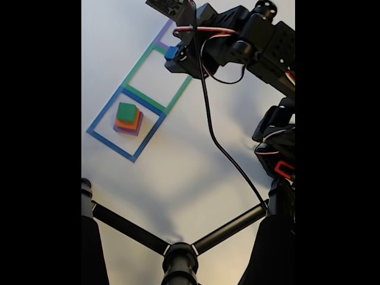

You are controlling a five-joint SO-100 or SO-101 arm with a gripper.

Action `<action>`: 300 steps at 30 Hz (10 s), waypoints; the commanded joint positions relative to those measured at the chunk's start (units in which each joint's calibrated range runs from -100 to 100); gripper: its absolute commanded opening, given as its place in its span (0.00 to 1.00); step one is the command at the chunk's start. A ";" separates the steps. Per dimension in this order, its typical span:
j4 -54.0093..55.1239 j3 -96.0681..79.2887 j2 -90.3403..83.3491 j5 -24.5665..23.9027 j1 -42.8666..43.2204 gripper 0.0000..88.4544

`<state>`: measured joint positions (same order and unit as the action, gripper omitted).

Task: Tower of hanoi

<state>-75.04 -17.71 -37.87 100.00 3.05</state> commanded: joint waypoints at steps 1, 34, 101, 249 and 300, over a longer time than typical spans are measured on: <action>-9.18 11.12 -2.51 0.00 1.80 0.03; 58.49 -38.13 -2.43 0.00 15.83 0.03; 94.02 -45.12 23.45 0.00 18.95 0.22; 20.45 -82.20 -62.05 -194.85 -14.22 0.00; 20.45 -82.20 -62.05 -194.85 -14.22 0.00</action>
<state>-54.55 -99.48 -99.33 -94.34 -11.63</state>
